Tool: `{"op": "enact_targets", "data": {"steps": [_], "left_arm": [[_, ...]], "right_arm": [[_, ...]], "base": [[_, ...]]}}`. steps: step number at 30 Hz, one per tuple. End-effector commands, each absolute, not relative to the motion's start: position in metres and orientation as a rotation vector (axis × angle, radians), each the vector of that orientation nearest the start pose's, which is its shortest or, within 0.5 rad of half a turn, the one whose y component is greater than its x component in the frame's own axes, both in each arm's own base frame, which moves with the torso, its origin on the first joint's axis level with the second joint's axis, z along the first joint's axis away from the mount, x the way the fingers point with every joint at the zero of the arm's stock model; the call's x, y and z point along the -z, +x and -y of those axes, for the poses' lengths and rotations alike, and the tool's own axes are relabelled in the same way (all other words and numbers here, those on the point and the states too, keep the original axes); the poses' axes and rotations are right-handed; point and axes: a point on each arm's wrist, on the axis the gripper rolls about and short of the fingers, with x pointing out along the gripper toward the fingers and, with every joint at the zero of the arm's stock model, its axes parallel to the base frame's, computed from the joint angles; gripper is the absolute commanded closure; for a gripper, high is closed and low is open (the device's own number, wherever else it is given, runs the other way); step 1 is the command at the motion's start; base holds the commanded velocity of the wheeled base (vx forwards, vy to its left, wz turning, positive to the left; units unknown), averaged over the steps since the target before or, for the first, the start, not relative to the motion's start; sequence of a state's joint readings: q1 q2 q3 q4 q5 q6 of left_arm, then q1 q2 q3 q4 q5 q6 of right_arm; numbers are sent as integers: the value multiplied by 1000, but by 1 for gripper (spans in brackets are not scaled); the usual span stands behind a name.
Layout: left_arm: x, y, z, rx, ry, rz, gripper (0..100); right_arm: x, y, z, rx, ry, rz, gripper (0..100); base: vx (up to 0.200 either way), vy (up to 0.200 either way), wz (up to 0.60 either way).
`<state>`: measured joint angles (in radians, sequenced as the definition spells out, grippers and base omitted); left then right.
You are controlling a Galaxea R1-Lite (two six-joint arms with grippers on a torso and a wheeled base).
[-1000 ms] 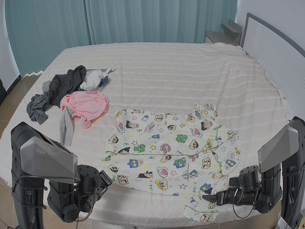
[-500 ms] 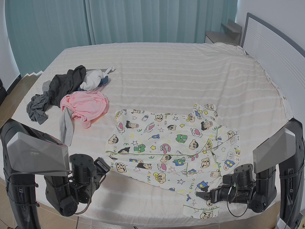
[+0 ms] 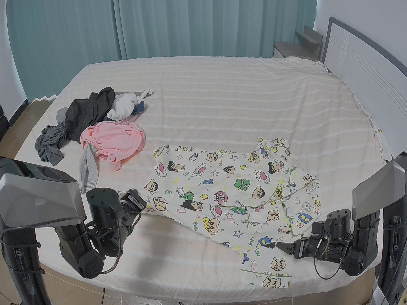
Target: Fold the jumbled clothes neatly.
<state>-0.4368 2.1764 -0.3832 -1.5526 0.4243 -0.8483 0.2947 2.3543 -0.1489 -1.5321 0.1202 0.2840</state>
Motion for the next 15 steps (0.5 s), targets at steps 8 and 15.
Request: {"op": "enact_targets", "data": {"steps": [8,15], "left_arm": [[-42,282,121,-70,-746,-173,100],[-40,280,120,-74,-741,-182,100]], "right_arm": [[38,213,-81,-390,215,-827,0],[48,214,-109,-476,196,-836,0]], "base": [[0,0,0],[0,0,0]]}}
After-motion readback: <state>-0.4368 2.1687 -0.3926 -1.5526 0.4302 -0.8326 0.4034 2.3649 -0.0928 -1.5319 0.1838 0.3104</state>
